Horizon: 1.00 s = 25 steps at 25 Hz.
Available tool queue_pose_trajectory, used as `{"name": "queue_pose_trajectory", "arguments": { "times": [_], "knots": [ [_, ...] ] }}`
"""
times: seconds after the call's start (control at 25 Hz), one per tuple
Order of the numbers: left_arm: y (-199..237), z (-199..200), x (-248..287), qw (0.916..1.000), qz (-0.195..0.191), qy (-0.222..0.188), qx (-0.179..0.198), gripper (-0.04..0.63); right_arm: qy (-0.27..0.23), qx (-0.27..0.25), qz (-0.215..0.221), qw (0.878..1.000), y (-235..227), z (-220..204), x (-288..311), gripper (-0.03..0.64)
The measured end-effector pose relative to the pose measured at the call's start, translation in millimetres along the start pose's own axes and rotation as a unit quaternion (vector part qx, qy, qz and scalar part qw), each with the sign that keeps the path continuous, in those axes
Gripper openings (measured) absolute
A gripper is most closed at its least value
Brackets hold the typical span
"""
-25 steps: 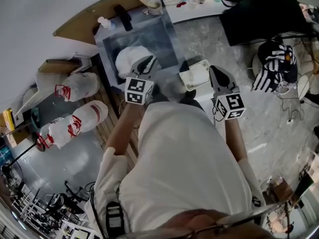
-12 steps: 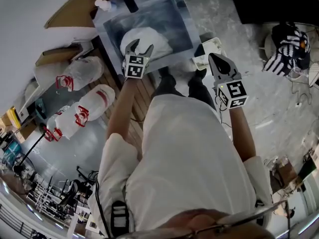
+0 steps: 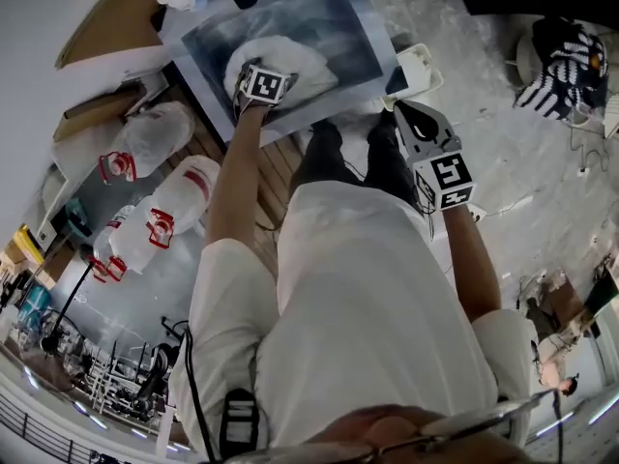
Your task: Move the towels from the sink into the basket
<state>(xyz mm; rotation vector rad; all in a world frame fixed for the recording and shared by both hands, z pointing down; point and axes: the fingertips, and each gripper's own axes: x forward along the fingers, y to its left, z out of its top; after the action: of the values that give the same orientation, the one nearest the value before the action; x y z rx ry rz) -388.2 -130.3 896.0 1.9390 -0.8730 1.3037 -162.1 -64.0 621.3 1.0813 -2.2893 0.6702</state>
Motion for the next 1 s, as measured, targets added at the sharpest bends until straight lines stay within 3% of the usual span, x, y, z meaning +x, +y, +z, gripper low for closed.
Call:
{"name": "queue_pose_trajectory", "arguments": {
  "times": [0.12,0.24,0.4,0.52,0.72,1.0],
  "knots": [
    [6.8,-13.8,21.1,0.9994,0.005,0.019,-0.029,0.419,0.008,-0.002,-0.002,1.000,3.2,-8.4,1.4,-0.005],
    [5.5,-18.1,24.9,0.9979,0.005,0.018,-0.062,0.261,0.008,-0.002,-0.006,1.000,2.8,-12.4,-0.8,-0.005],
    [-6.0,-23.8,4.6,0.9948,0.000,0.006,-0.101,0.141,0.006,0.000,-0.012,1.000,-2.5,-16.4,-14.7,-0.005],
    [-11.7,-25.2,-27.1,0.9928,0.011,-0.028,-0.116,0.127,-0.001,-0.007,-0.013,1.000,-3.8,-13.7,-32.7,-0.005],
    [-26.4,6.0,-119.8,0.9869,0.049,-0.111,-0.107,0.121,-0.024,-0.030,-0.015,0.999,-23.6,1.3,-65.2,-0.005],
    [-69.3,48.8,-241.7,0.9627,0.064,-0.237,-0.113,0.101,-0.064,-0.034,-0.029,0.997,-46.4,15.6,-119.7,-0.005]
  ]
}}
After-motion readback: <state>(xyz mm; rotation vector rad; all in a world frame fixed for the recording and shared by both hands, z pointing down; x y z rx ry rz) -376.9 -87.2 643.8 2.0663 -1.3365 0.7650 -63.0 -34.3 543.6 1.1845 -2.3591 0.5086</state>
